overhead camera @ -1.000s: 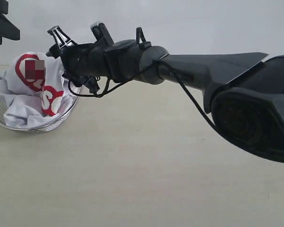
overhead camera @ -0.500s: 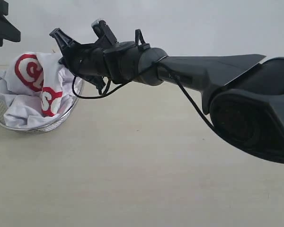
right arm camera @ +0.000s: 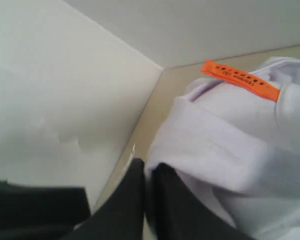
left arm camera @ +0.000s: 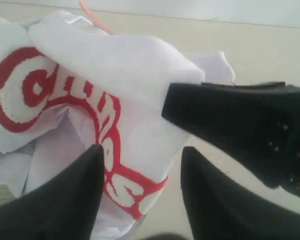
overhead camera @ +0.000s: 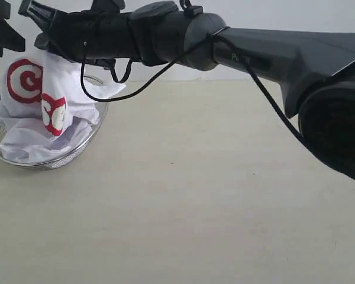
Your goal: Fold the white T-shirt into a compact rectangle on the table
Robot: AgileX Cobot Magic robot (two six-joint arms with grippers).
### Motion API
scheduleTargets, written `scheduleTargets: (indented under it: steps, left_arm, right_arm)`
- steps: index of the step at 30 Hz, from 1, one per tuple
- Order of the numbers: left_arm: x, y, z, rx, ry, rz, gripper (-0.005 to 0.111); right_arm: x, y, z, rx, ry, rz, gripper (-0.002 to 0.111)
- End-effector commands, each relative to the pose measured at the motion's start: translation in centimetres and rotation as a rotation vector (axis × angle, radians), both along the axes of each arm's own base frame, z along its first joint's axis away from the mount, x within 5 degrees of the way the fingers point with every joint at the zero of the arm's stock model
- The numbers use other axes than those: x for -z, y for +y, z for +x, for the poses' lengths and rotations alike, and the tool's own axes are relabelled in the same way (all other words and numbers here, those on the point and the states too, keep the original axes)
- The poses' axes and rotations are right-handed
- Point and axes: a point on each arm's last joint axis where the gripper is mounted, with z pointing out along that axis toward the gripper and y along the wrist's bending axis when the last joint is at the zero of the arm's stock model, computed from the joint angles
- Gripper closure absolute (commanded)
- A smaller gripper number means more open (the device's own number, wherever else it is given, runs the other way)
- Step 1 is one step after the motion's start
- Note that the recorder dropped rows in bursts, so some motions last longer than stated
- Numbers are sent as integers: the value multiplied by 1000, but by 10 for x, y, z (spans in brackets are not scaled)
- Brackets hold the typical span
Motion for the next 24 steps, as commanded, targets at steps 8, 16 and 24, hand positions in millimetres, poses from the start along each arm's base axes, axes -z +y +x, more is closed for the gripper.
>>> scheduleTargets:
  steps: [8, 16, 24]
  left_arm:
    - [1, 24, -4, -39, 9, 76, 62]
    - [0, 26, -4, -57, 2, 42, 62]
    - [0, 26, -4, -41, -1, 61, 62]
  right_arm:
    - [8, -6, -23, -252, -49, -422, 108]
    - [27, -4, -31, -350, -2, -526, 108]
    - [66, 7, -43, -483, 65, -663, 65]
